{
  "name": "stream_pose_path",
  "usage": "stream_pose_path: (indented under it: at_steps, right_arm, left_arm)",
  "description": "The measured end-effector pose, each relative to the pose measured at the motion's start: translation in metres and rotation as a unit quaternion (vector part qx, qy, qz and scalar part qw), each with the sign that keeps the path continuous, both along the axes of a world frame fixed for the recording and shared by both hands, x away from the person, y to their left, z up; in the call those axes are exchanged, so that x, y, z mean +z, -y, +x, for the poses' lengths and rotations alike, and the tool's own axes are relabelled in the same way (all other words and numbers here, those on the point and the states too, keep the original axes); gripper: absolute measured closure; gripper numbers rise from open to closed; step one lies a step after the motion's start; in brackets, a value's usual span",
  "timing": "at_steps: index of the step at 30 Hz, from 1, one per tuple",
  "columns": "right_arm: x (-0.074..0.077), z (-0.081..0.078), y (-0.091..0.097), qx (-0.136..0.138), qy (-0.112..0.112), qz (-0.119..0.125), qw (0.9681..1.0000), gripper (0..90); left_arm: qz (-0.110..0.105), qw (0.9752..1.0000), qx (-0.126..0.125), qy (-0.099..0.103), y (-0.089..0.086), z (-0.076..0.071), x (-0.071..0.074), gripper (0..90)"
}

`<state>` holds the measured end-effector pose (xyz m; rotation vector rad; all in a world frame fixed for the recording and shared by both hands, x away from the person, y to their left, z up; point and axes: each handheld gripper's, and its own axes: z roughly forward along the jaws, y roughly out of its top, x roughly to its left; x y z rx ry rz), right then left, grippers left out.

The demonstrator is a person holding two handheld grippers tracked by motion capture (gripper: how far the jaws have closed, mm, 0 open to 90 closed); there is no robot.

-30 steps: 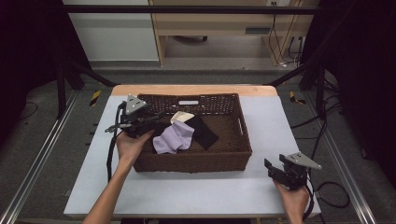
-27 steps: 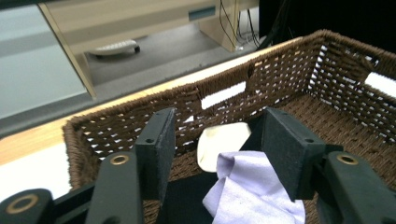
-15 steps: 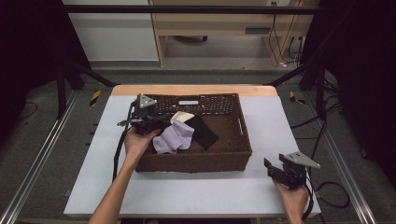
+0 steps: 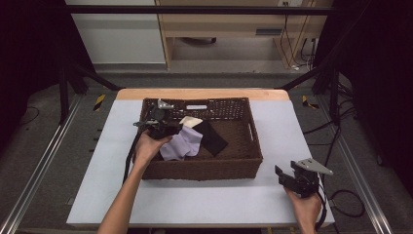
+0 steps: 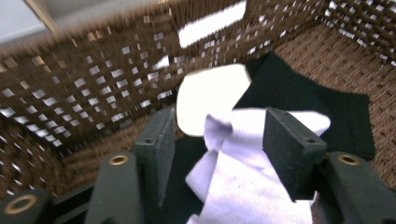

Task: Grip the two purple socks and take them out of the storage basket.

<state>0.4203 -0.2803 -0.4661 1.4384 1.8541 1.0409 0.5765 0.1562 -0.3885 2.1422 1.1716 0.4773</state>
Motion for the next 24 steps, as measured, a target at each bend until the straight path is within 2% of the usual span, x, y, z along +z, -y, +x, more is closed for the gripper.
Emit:
stream_pose_path:
  at_steps: [2,6,8,11,13,15,19,22,24]
  right_arm:
    - [0.0,0.0,0.0,0.0,0.0,0.0,1.0,36.0]
    - [0.002,-0.001,0.0,-0.001,0.004,0.003,1.0,35.9]
    - [0.002,-0.002,0.0,0.0,0.005,0.0,1.0,35.8]
    - [0.001,-0.001,0.001,-0.001,0.0,0.002,1.0,35.5]
    - [0.001,-0.001,0.001,0.0,-0.001,0.003,1.0,35.4]
    - [0.001,-0.001,0.001,0.0,-0.001,0.003,1.0,35.3]
    - [0.0,-0.001,0.002,0.0,-0.001,0.0,1.0,35.2]
    - [0.0,-0.001,0.001,0.0,-0.002,0.001,1.0,35.2]
    - [0.0,-0.001,0.002,-0.001,-0.002,0.002,1.0,35.3]
  left_arm:
    - [0.018,0.9995,-0.002,-0.026,0.002,0.001,-0.005,39.0]
    - [0.068,0.9975,-0.01,-0.014,0.012,-0.003,-0.008,41.1]
    - [0.089,0.9958,-0.012,-0.022,0.015,-0.002,-0.012,40.8]
    - [0.093,0.9947,-0.012,-0.044,0.015,0.002,-0.015,41.2]
    - [0.086,0.9943,-0.014,-0.061,0.014,0.005,-0.017,41.6]
    - [0.09,0.9929,-0.016,-0.076,0.015,0.007,-0.02,40.2]
    - [0.099,0.9913,-0.02,-0.084,0.016,0.007,-0.023,39.6]
    - [0.099,0.9896,-0.022,-0.102,0.016,0.009,-0.025,46.4]
    - [0.099,0.9886,-0.025,-0.111,0.016,0.009,-0.026,55.7]
